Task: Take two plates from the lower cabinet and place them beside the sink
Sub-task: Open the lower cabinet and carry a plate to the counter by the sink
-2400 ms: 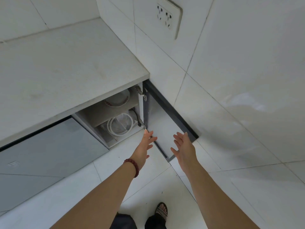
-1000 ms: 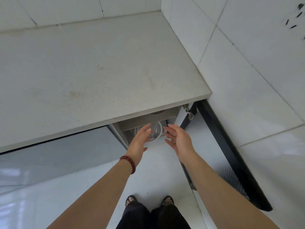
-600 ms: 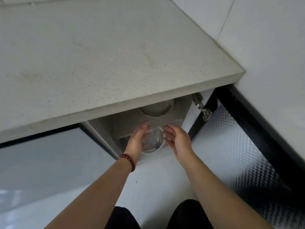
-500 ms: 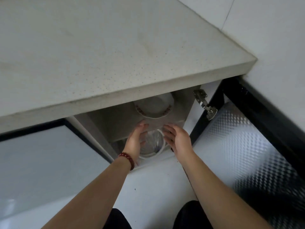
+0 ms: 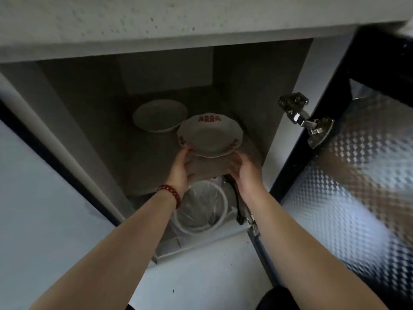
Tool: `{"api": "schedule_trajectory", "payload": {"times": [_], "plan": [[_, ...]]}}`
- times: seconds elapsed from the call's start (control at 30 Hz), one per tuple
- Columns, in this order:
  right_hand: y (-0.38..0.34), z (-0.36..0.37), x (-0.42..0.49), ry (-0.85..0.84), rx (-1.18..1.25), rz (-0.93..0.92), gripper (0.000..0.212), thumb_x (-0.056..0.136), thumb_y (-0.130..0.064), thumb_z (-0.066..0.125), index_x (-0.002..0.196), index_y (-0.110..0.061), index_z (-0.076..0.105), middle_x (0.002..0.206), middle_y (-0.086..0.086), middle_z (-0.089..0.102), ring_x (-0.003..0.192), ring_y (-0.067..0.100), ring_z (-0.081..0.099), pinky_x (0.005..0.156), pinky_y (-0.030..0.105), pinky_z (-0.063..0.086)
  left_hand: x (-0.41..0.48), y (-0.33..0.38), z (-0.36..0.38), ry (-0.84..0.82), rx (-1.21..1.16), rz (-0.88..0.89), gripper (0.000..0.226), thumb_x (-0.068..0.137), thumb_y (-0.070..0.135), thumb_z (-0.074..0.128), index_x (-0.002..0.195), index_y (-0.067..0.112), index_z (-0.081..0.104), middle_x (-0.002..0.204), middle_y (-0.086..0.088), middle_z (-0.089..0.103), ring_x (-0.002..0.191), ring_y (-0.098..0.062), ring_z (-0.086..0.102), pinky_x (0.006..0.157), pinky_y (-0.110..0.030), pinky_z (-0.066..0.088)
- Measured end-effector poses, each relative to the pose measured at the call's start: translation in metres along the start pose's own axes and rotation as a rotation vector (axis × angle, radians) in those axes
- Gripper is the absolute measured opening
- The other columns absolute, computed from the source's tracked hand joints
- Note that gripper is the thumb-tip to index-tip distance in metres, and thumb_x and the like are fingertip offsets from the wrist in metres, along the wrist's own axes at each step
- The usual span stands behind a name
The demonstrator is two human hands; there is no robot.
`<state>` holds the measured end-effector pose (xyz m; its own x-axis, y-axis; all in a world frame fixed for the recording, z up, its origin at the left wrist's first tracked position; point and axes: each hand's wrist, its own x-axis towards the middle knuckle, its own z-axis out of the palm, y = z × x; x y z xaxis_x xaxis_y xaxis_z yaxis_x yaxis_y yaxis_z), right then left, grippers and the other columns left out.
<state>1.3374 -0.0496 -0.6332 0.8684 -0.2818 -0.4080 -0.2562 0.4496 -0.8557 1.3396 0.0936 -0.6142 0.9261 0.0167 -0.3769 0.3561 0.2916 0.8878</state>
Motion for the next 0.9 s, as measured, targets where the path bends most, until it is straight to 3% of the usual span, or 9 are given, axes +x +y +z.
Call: {"api": "schedule_trajectory", "payload": {"times": [0.1, 0.2, 0.4, 0.57, 0.7, 0.9], "plan": [[-0.001, 0.004, 0.011, 0.053, -0.087, -0.041, 0.051, 0.090, -0.037, 0.053, 0.135, -0.014, 0.049, 0.131, 0.006, 0.058, 0.115, 0.023, 0.056, 0.102, 0.041, 0.045, 0.009, 0.003, -0.001, 0.003, 0.037, 0.019, 0.055, 0.092, 0.058, 0.030, 0.138, 0.031, 0.044, 0.135, 0.003, 0.048, 0.126, -0.019, 0.045, 0.100, -0.039, 0.037], [-0.008, 0.006, 0.017, 0.074, -0.132, -0.085, 0.045, 0.094, -0.030, 0.048, 0.136, -0.013, 0.048, 0.137, 0.007, 0.052, 0.124, 0.025, 0.050, 0.107, 0.044, 0.039, 0.016, 0.007, 0.001, 0.009, 0.021, 0.036, 0.057, 0.093, 0.059, 0.024, 0.140, 0.031, 0.040, 0.138, 0.004, 0.045, 0.120, -0.014, 0.043, 0.093, -0.037, 0.035], [-0.008, 0.009, 0.028, 0.045, -0.125, -0.100, 0.047, 0.091, -0.036, 0.047, 0.136, -0.024, 0.050, 0.137, 0.003, 0.054, 0.123, 0.022, 0.051, 0.106, 0.044, 0.041, 0.031, 0.009, -0.004, -0.035, -0.072, 0.019, 0.069, 0.088, 0.069, 0.013, 0.140, 0.033, 0.040, 0.142, 0.004, 0.044, 0.130, -0.019, 0.040, 0.099, -0.043, 0.032], [-0.012, 0.009, 0.026, -0.029, -0.017, -0.067, 0.029, 0.095, -0.035, 0.043, 0.115, -0.025, 0.060, 0.122, 0.001, 0.063, 0.108, 0.016, 0.058, 0.086, 0.031, 0.048, 0.033, 0.009, -0.009, -0.079, -0.152, -0.007, 0.077, 0.082, 0.076, 0.013, 0.140, 0.033, 0.039, 0.144, -0.005, 0.045, 0.131, -0.027, 0.042, 0.107, -0.048, 0.028], [-0.011, 0.007, 0.020, -0.033, 0.080, -0.038, 0.038, 0.099, -0.033, 0.037, 0.130, -0.018, 0.054, 0.123, 0.004, 0.061, 0.109, 0.018, 0.058, 0.078, 0.026, 0.048, 0.022, 0.008, -0.011, -0.081, -0.132, -0.007, 0.077, 0.081, 0.077, 0.014, 0.138, 0.033, 0.041, 0.145, -0.004, 0.045, 0.131, -0.027, 0.042, 0.107, -0.047, 0.028], [-0.004, -0.002, -0.002, -0.054, 0.128, -0.007, 0.034, 0.101, -0.028, 0.033, 0.125, -0.014, 0.054, 0.121, 0.003, 0.060, 0.109, 0.019, 0.057, 0.087, 0.030, 0.046, -0.004, 0.001, -0.022, -0.074, -0.161, -0.058, 0.078, 0.082, 0.076, 0.015, 0.143, 0.031, 0.035, 0.149, -0.006, 0.040, 0.136, -0.026, 0.037, 0.113, -0.046, 0.023]]}}
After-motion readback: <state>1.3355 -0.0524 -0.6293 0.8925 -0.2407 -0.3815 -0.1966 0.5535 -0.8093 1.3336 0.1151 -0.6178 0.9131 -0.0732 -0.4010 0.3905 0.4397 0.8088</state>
